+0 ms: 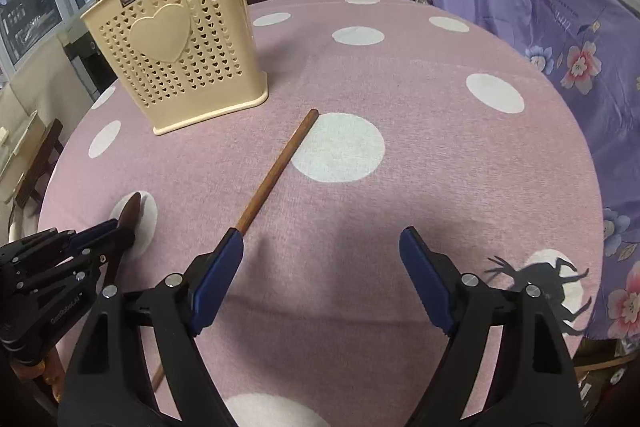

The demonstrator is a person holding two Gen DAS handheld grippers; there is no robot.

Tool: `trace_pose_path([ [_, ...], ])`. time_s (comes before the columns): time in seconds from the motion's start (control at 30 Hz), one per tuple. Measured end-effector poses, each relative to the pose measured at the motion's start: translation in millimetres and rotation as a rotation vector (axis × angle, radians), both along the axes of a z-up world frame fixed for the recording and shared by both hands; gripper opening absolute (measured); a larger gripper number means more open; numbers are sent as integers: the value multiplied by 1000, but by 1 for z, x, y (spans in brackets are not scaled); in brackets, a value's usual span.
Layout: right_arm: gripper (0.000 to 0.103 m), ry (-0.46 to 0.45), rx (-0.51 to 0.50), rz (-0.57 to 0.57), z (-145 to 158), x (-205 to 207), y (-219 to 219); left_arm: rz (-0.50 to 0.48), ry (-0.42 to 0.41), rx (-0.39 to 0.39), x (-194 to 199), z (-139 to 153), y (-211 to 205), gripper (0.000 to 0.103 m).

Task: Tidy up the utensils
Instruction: 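Open both tools and return them to the table, then grasp a wooden spoon with the left tool while the right tool grasps a wooden chopstick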

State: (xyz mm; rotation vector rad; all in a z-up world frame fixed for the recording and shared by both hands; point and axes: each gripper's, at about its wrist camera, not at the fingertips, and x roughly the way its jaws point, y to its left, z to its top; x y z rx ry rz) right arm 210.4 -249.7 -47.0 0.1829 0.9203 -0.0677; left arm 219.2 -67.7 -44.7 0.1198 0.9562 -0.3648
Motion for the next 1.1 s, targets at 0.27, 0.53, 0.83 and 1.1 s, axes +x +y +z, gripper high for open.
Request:
trace_pose_path([
  [0.27, 65, 53, -65, 3, -7, 44, 17, 45, 42, -56, 22, 2, 16, 16],
  [0.53, 38, 60, -90, -22, -8, 72, 20, 41, 26, -45, 17, 1, 15, 16],
  [0.83, 13, 33, -156, 36, -7, 83, 40, 44, 30, -64, 18, 2, 18, 16],
  [1.1, 11, 31, -76, 70, -6, 77, 33, 45, 22, -52, 19, 2, 17, 16],
])
